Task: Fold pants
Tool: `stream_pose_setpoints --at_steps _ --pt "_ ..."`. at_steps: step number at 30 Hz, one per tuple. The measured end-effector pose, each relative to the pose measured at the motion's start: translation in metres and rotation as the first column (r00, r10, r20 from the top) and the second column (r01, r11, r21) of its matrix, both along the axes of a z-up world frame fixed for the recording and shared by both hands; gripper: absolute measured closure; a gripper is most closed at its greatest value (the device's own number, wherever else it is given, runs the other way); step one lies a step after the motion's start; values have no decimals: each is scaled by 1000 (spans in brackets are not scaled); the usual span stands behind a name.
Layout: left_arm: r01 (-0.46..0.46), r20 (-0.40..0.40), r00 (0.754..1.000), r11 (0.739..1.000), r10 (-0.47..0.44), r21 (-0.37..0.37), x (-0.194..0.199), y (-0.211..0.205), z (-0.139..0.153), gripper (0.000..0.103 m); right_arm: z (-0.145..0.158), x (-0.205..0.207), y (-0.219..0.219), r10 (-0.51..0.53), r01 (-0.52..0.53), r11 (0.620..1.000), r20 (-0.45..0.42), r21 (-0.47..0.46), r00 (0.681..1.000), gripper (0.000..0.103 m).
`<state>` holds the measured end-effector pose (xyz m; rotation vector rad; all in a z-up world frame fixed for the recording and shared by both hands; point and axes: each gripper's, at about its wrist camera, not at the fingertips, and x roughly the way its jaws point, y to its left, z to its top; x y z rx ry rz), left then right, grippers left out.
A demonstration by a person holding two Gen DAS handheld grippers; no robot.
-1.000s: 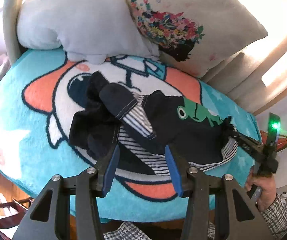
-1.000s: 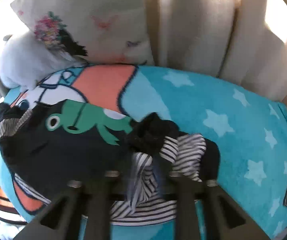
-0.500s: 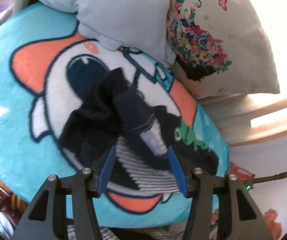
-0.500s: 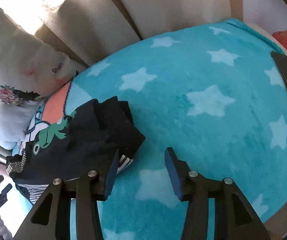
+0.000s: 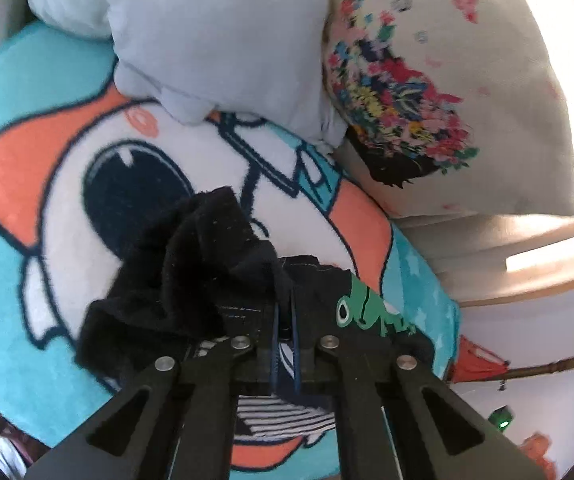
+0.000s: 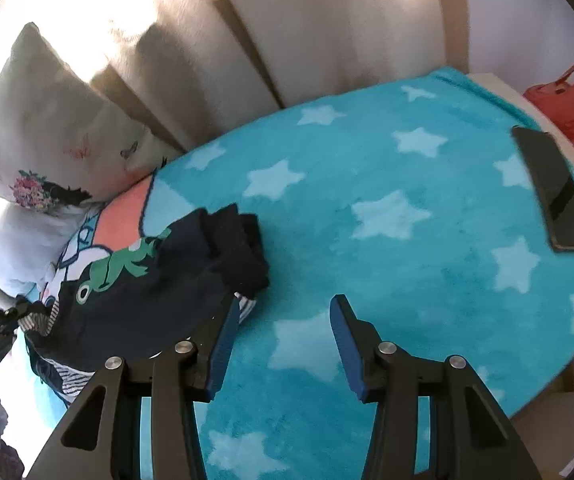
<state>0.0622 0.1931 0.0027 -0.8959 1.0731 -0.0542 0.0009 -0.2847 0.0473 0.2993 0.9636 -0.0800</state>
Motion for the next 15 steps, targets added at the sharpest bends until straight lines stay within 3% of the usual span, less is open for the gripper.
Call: stream_pose_setpoints --at_steps 5,10,15 --pt "-31 11 999 1000 31 -1 -43 1 2 98 18 -3 -3 -13 14 1000 43 -15 999 52" --pt "-88 -106 991 995 82 -47 -78 7 -48 98 25 8 19 59 -57 998 56 -32 997 52" --pt "-191 -158 974 960 160 -206 -94 31 -84 93 14 20 61 175 -174 984 23 -41 984 52"
